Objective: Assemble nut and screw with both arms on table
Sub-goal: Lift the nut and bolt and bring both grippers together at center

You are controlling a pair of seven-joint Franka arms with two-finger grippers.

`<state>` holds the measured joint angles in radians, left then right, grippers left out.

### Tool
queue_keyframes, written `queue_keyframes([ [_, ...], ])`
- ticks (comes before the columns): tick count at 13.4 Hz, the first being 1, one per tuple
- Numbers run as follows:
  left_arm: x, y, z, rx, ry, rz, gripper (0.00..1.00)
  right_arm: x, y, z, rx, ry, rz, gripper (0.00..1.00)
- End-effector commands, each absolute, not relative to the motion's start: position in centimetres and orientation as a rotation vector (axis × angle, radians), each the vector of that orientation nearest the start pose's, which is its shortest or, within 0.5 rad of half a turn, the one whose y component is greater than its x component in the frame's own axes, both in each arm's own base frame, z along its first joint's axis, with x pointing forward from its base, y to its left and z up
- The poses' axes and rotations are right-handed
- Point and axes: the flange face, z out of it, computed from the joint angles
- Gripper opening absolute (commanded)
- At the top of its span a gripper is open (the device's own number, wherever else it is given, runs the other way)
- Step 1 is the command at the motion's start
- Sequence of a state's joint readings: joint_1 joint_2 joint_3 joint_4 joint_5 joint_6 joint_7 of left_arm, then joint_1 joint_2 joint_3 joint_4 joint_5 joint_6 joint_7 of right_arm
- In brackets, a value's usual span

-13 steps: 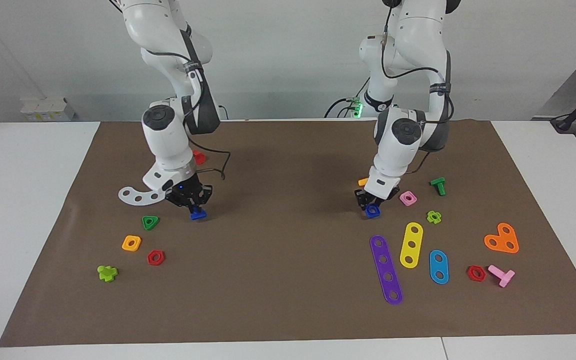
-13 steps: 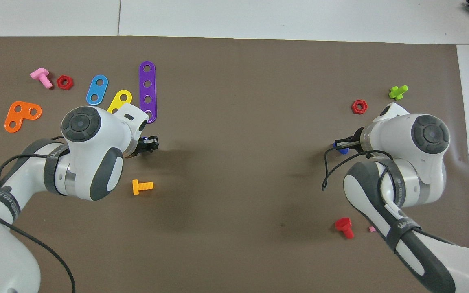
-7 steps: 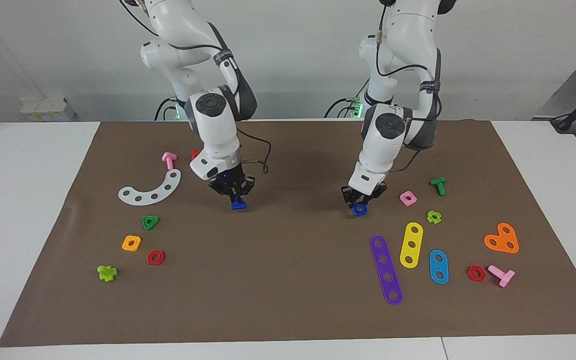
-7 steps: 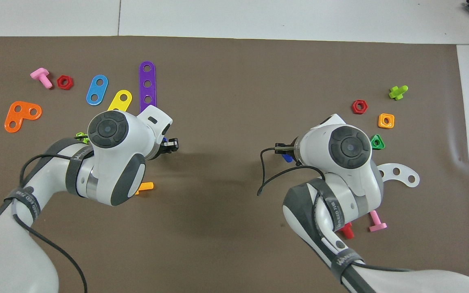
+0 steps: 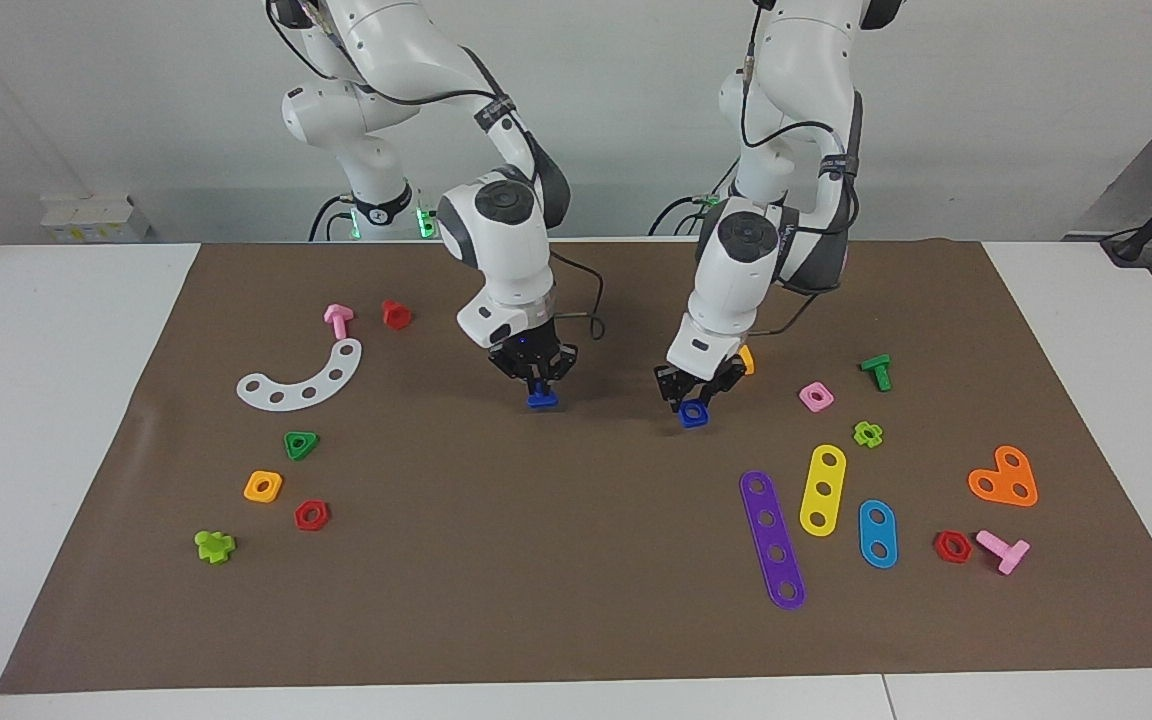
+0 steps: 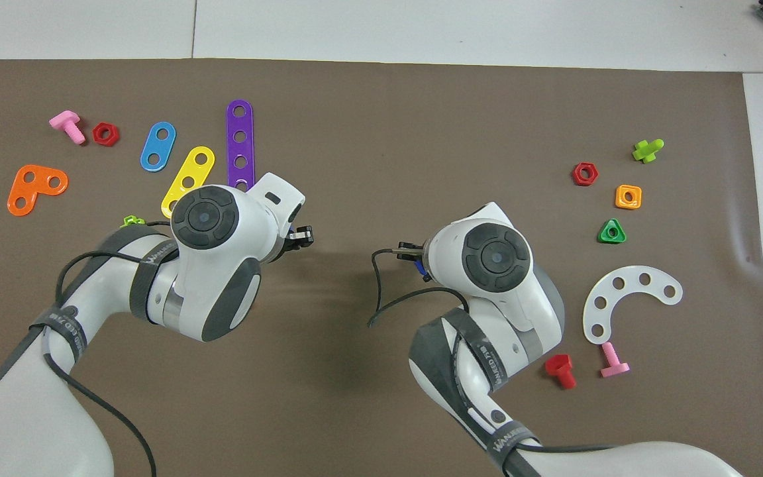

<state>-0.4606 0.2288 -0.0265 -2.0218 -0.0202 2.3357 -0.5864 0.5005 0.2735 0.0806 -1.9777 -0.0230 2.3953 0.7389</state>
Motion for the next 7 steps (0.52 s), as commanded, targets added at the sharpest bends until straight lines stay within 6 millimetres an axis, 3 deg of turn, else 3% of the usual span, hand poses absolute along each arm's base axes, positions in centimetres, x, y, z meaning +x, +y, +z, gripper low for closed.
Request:
queue_keyframes([
  [1, 53.2, -30.2, 34.8, -3.189, -0.210, -0.120, 0.00, 52.6, 35.7, 34.1, -3.021, 0.259, -0.179, 0.00],
  [3, 52.8, -31.3, 35.1, -3.193, -0.227, -0.126, 0.00, 52.4, 35.9, 33.4, -3.027, 0.255, -0.169, 0.00],
  [5, 53.0, -31.8, 35.7, -3.199, -0.238, -0.135, 0.00, 52.4, 35.8, 33.2, -3.031, 0.256, -0.165, 0.68],
  [7, 52.9, -32.6, 36.1, -3.202, -0.256, -0.140, 0.00, 52.5, 35.6, 33.2, -3.032, 0.263, -0.163, 0.84],
])
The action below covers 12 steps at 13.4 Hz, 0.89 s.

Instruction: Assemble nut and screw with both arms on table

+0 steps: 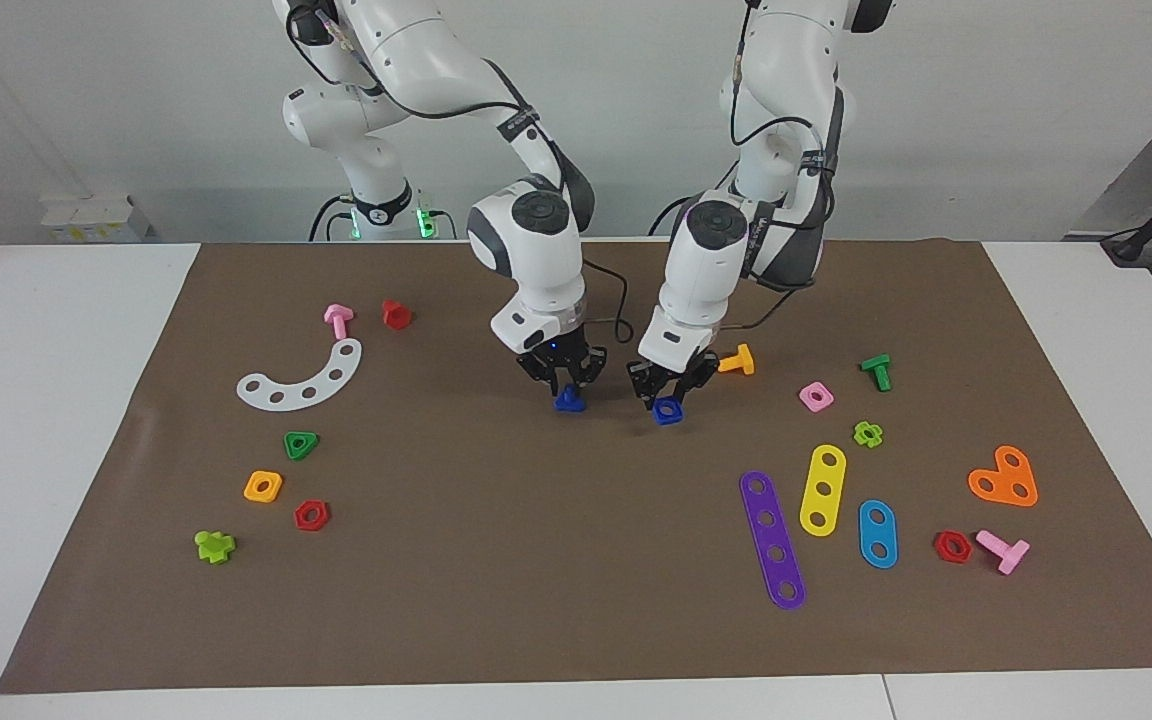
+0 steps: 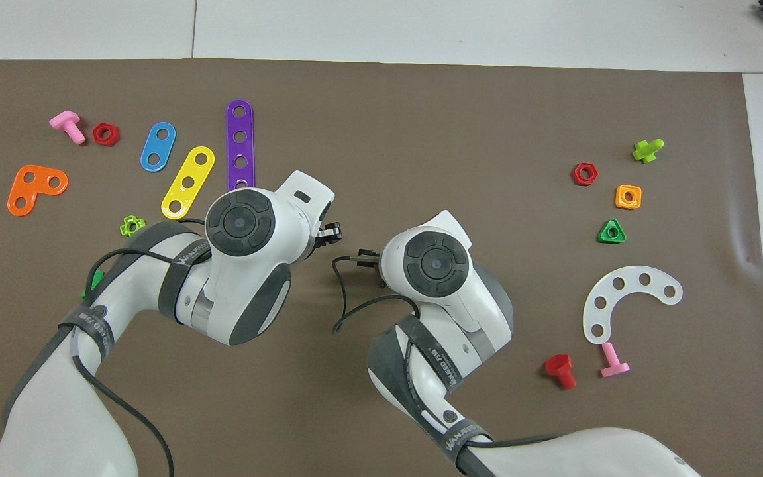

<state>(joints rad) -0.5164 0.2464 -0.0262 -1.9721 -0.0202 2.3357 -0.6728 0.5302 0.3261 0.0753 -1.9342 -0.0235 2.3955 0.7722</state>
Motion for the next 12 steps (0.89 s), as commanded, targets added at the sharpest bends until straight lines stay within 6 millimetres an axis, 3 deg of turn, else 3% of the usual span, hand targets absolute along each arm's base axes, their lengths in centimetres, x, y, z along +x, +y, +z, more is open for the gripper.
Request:
queue_keyframes([
  [1, 53.1, -32.8, 36.1, -3.202, -0.273, -0.141, 0.00, 52.9, 35.0, 33.7, -3.026, 0.276, -0.172, 0.91],
  [5, 51.3, -36.3, 36.6, -3.219, -0.267, -0.153, 0.00, 54.8, 30.8, 38.3, -3.005, 0.332, -0.229, 0.97],
  [8, 49.5, -38.9, 36.6, -3.230, -0.227, -0.152, 0.00, 55.5, 26.9, 41.8, -3.028, 0.276, -0.233, 0.97],
  [9, 48.5, -40.1, 36.6, -3.236, -0.199, -0.152, 0.00, 55.9, 25.1, 42.7, -3.033, 0.270, -0.238, 0.97],
  [12, 48.2, -42.1, 36.7, -3.261, -0.190, -0.140, 0.00, 56.6, 18.6, 46.4, -3.066, 0.168, -0.242, 0.97],
])
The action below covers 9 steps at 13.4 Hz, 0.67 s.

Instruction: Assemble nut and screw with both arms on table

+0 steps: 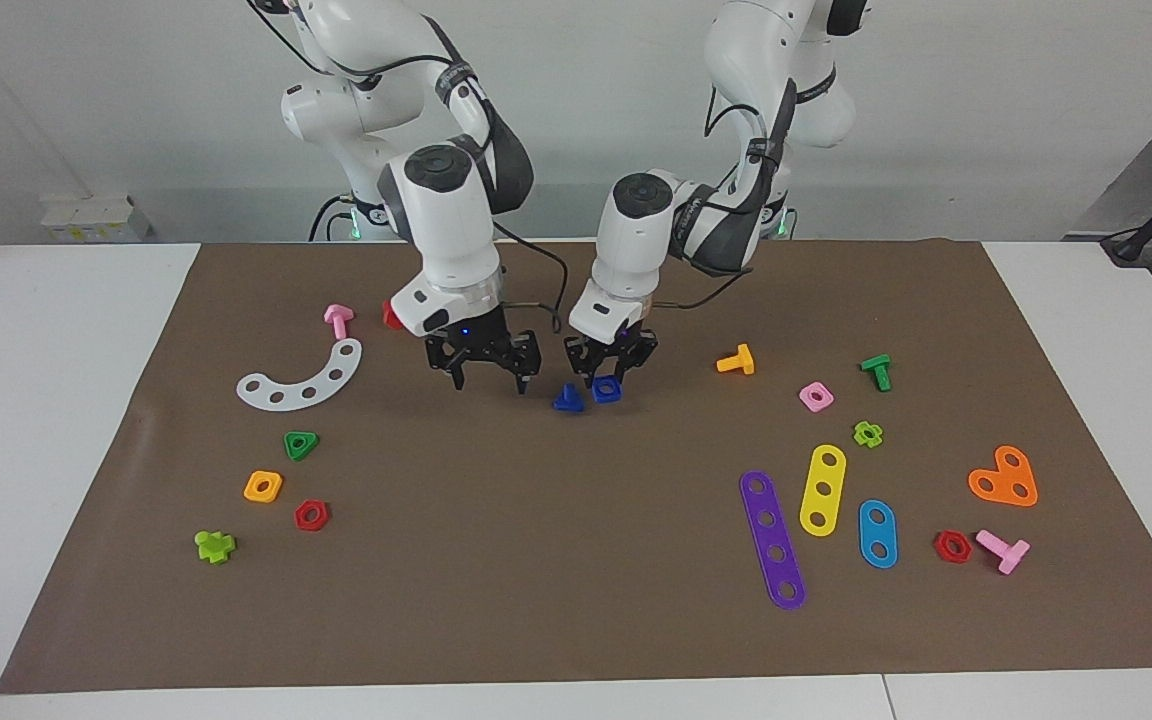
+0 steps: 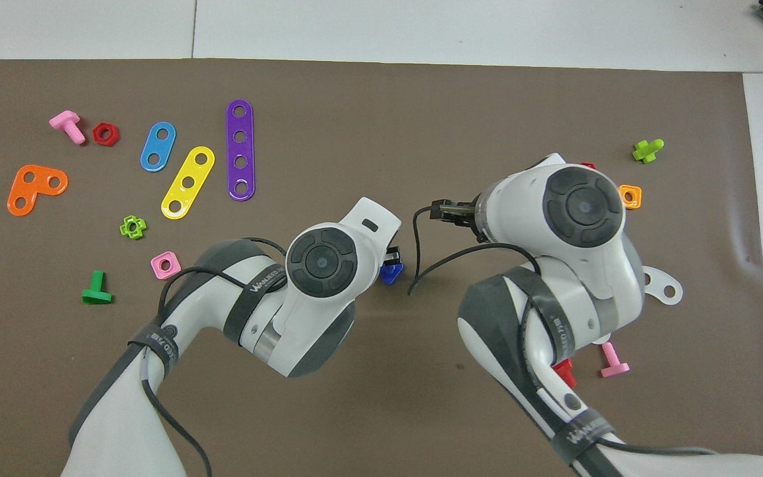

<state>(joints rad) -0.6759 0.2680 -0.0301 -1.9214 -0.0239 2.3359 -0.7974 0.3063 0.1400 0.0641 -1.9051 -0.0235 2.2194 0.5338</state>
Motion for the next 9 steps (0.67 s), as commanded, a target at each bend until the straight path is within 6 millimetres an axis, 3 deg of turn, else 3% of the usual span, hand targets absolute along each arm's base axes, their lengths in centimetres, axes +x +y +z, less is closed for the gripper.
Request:
queue_keyframes([
  [1, 48.2, -42.5, 36.6, -3.266, -0.196, -0.136, 0.00, 56.4, 16.7, 47.8, -3.080, 0.142, -0.232, 0.97],
  [6, 48.0, -44.6, 35.2, -3.265, -0.162, -0.125, 0.00, 54.6, 10.6, 52.8, -3.119, 0.060, -0.198, 0.97],
  [9, 47.2, -45.2, 34.8, -3.260, -0.137, -0.111, 0.00, 54.4, 8.6, 54.8, -3.132, -0.007, -0.159, 0.97],
])
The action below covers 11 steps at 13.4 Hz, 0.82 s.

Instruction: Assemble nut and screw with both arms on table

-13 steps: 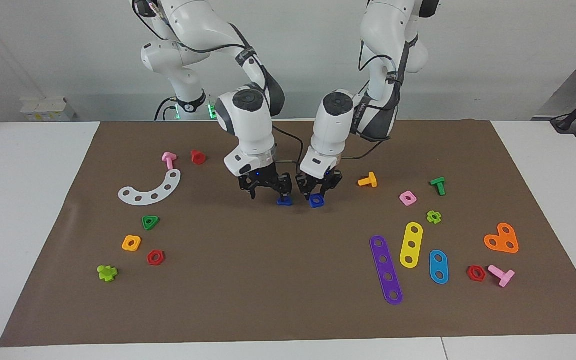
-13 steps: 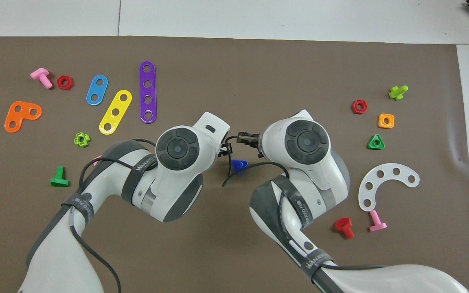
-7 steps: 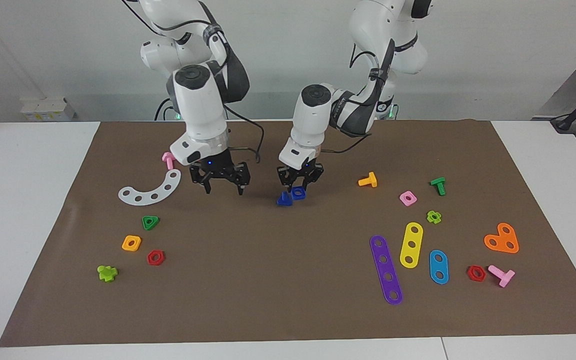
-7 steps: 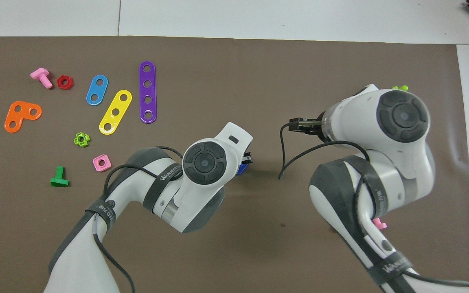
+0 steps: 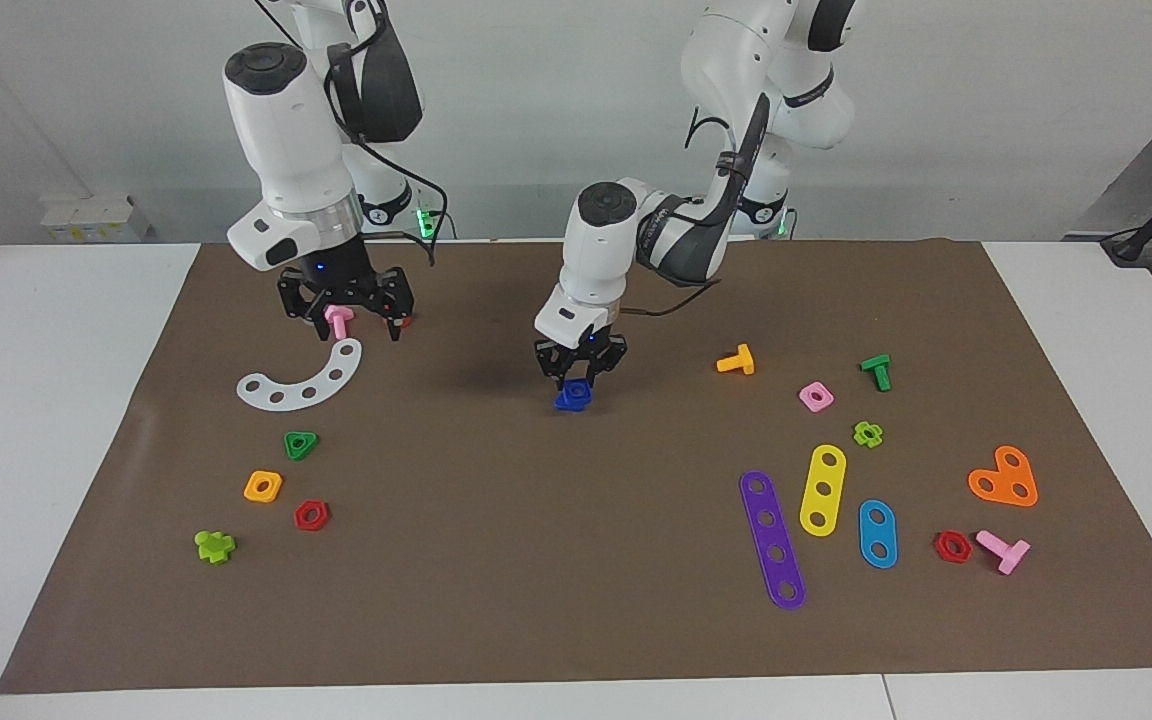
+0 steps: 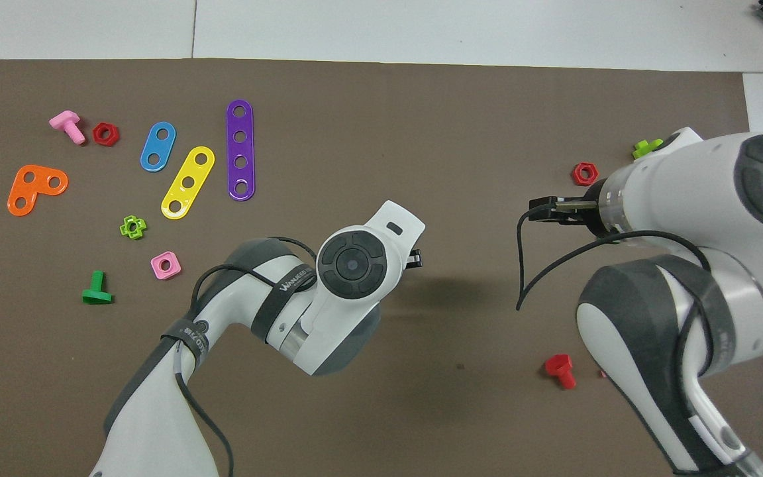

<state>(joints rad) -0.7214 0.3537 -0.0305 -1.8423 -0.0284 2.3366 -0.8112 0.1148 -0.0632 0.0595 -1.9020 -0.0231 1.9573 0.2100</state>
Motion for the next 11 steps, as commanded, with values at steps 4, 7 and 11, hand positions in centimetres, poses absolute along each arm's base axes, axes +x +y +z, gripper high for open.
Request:
queue_keyframes([
  [4, 46.9, -45.2, 33.8, -3.248, -0.126, -0.095, 0.00, 53.9, 8.0, 57.9, -3.144, -0.014, -0.076, 0.97],
  [7, 47.2, -44.9, 32.6, -3.233, -0.127, -0.088, 0.00, 53.7, 7.3, 59.8, -3.147, -0.013, -0.062, 0.97],
  [11, 47.4, -44.4, 32.0, -3.211, -0.114, -0.089, 0.00, 53.6, 7.1, 60.7, -3.146, -0.010, -0.049, 0.98],
])
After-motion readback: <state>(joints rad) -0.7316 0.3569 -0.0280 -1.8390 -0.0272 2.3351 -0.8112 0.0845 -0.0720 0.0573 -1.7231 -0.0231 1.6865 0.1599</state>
